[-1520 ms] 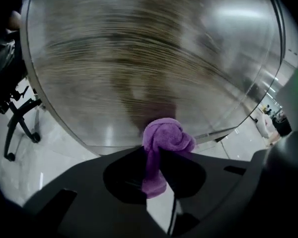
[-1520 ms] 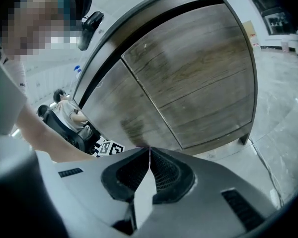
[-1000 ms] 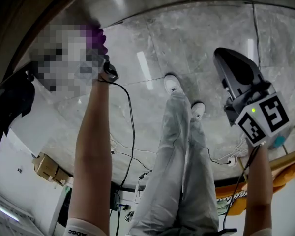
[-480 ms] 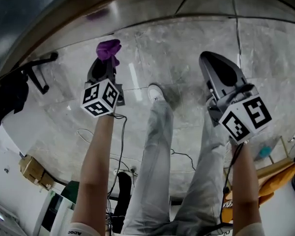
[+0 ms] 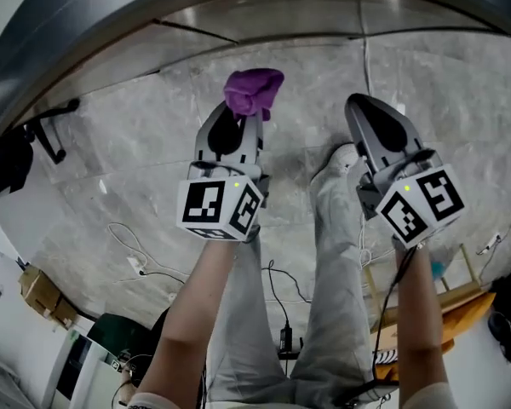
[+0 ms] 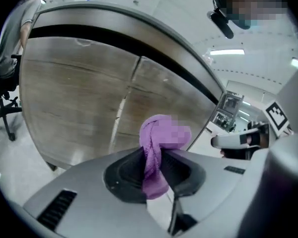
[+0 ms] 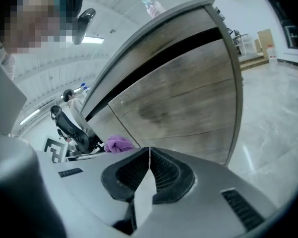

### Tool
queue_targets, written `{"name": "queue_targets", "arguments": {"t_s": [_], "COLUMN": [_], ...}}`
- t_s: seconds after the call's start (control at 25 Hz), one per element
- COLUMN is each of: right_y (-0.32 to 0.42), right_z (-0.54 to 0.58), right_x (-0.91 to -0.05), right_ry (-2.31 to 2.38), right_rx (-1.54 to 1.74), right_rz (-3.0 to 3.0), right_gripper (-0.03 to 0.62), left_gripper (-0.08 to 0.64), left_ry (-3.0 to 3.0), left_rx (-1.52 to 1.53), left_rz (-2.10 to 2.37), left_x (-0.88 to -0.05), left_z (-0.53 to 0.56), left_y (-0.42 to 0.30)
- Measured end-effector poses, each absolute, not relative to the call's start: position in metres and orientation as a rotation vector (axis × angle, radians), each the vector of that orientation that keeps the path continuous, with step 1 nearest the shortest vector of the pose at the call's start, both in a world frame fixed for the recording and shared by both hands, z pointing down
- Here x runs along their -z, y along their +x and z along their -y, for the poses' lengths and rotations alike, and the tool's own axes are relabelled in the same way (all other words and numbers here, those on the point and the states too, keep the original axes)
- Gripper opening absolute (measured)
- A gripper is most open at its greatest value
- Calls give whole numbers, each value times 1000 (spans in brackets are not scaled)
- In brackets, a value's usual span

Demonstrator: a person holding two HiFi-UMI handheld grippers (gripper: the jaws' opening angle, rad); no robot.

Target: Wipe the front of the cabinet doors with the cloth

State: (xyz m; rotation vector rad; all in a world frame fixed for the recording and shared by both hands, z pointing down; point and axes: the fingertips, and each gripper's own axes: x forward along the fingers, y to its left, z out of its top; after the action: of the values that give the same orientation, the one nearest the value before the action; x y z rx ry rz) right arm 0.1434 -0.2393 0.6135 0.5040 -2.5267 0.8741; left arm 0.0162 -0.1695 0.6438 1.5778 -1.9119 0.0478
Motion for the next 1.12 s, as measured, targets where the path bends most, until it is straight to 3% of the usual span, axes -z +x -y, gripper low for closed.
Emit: {"name": "queue_targets", "arguments": {"t_s": [0.52,0.84,1.12], "right_y": [281,286,272], "right_z": [351,349,345], "right_x": [-596,-600,-604], "right_ry": [709,658,672], "right_rx": [-886,-863,-876], "right_rz": [2533,2526,2514], "right_gripper": [29,29,29], "left_gripper": [77,77,77], "left_ry": [1809,1849,1868], "left_rx": [62,106,89], "left_rz": [1865,1865,1879], "left_x": [-566,-543,-537], "left_z": [330,372,370], "left_y": [184,204,175]}}
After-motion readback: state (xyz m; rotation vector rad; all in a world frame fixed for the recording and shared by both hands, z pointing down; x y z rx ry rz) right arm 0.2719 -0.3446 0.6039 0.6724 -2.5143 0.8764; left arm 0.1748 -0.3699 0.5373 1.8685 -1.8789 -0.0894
